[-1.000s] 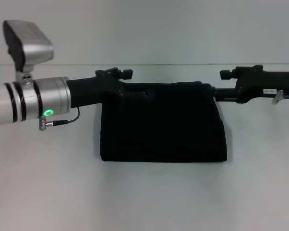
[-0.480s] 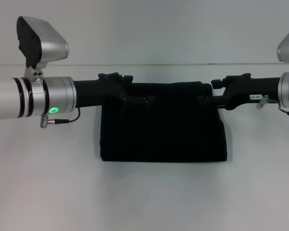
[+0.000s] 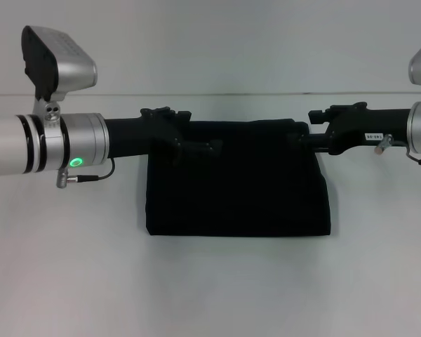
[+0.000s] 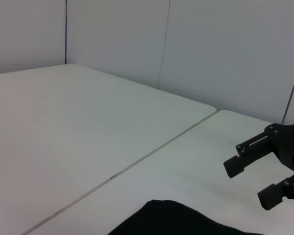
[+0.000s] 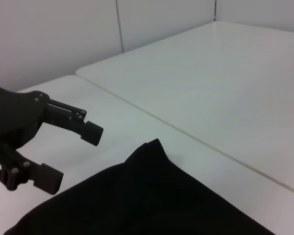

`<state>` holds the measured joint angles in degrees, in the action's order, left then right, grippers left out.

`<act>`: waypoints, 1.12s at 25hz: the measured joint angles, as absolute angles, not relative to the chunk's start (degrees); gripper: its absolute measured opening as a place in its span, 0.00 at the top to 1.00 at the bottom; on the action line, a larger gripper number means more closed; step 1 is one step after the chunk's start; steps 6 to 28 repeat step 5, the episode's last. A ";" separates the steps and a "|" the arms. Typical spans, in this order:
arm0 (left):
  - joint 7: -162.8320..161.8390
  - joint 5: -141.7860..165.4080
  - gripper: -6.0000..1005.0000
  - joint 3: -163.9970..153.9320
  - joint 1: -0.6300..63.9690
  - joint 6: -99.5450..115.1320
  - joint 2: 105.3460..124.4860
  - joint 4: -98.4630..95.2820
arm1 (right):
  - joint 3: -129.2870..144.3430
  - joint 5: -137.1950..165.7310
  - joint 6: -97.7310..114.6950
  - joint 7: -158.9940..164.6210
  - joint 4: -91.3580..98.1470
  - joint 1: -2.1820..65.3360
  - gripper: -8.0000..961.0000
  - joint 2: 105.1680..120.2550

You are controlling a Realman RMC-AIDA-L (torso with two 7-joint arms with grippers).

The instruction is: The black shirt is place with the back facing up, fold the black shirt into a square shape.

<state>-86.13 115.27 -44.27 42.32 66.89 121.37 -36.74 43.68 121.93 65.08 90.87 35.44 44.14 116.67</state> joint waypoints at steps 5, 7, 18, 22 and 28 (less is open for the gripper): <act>-86.13 115.32 0.05 -44.21 42.28 66.88 121.40 -36.74 | 43.68 121.50 65.46 90.88 35.50 44.04 0.22 116.65; -86.13 115.32 0.05 -44.21 42.28 66.88 121.40 -36.74 | 43.68 121.50 65.46 90.88 35.50 44.04 0.22 116.65; -86.13 115.32 0.05 -44.21 42.28 66.88 121.40 -36.74 | 43.68 121.50 65.46 90.88 35.50 44.04 0.22 116.65; -86.13 115.32 0.05 -44.21 42.28 66.88 121.40 -36.74 | 43.68 121.50 65.46 90.88 35.50 44.04 0.22 116.65; -86.13 115.32 0.05 -44.21 42.28 66.88 121.40 -36.74 | 43.68 121.50 65.46 90.88 35.50 44.04 0.22 116.65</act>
